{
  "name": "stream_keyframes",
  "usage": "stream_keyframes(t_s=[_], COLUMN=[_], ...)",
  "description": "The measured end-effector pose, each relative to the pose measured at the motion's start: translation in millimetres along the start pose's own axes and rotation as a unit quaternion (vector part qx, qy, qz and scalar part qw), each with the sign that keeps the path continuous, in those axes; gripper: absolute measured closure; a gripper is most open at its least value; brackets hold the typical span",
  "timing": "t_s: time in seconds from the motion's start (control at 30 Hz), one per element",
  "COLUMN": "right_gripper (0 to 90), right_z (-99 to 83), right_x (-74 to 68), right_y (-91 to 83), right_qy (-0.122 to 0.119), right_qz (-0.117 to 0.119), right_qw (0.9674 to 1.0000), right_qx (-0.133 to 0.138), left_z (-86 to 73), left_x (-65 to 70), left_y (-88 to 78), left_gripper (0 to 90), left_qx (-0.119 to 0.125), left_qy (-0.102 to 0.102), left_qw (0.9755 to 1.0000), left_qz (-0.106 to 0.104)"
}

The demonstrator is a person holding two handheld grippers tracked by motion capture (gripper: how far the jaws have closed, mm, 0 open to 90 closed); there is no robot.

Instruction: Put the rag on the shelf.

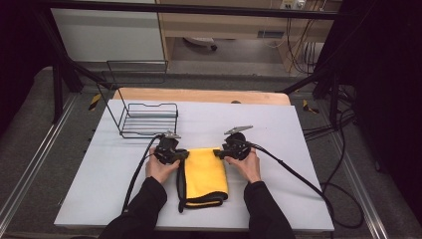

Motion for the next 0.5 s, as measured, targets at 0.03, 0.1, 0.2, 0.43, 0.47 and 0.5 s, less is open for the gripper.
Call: stream_keyframes(t_s=[0.03,0.1,0.2,0.43,0.47,0.5], right_gripper=[52.4,57.6,64.7,79.7,80.9,81.7], right_z=[0.0,-1.4,-2.9,-2.6,-2.4,-2.3], right_x=[0.0,1.0,1.6,-0.1,-0.3,-0.6], right_y=[0.0,3.3,6.4,5.5,4.7,3.7], right_qy=[0.0,0.004,0.013,0.026,0.027,0.026], right_qz=[0.0,0.006,0.02,0.042,0.041,0.04], right_qw=[1.0,0.9999,0.9995,0.9984,0.9985,0.9986], right_qx=[0.0,-0.011,-0.021,-0.026,-0.025,-0.024], left_z=[0.0,-0.1,-0.2,0.1,0.3,0.9], left_x=[-0.1,-0.4,-0.7,-1.2,-1.3,-0.9], left_y=[0.0,0.1,0.0,-0.8,-1.4,-2.6], left_gripper=[75.8,75.8,75.8,77.3,77.8,78.3], left_qx=[0.0,0.001,0.001,0.001,0.001,0.003], left_qy=[0.0,0.001,0.002,0.002,0.004,-0.004], left_qw=[1.0,1.0,1.0,1.0,1.0,1.0], left_qz=[0.0,-0.001,-0.003,-0.006,-0.006,-0.004])
Point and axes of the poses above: each handheld gripper's, and its own axes: y roughly forward along the jaws, z roughly out of its top, x roughly to its right, the point moved 2 cm from there along y, roughly forward along the jaws
